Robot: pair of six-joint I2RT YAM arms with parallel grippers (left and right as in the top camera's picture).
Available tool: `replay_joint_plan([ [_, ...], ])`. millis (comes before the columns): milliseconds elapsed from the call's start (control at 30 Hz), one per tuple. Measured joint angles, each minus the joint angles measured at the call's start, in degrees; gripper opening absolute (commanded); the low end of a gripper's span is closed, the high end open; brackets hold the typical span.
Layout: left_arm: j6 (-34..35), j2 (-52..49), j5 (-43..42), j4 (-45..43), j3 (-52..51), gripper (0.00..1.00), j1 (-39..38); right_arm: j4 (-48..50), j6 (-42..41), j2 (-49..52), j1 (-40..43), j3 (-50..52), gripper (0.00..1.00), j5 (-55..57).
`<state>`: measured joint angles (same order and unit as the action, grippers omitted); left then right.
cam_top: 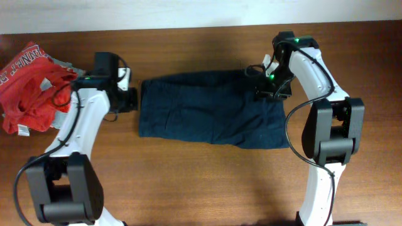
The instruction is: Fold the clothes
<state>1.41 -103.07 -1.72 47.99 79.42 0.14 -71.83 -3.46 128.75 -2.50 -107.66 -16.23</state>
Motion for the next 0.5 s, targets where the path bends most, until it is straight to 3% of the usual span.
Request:
replay_joint_plan([
  [500,-0.26,-5.73,-2.58,-2.14,0.0,0.01,2.23,10.19,-0.22,-0.42,3.61,10.62,0.38,2.01],
])
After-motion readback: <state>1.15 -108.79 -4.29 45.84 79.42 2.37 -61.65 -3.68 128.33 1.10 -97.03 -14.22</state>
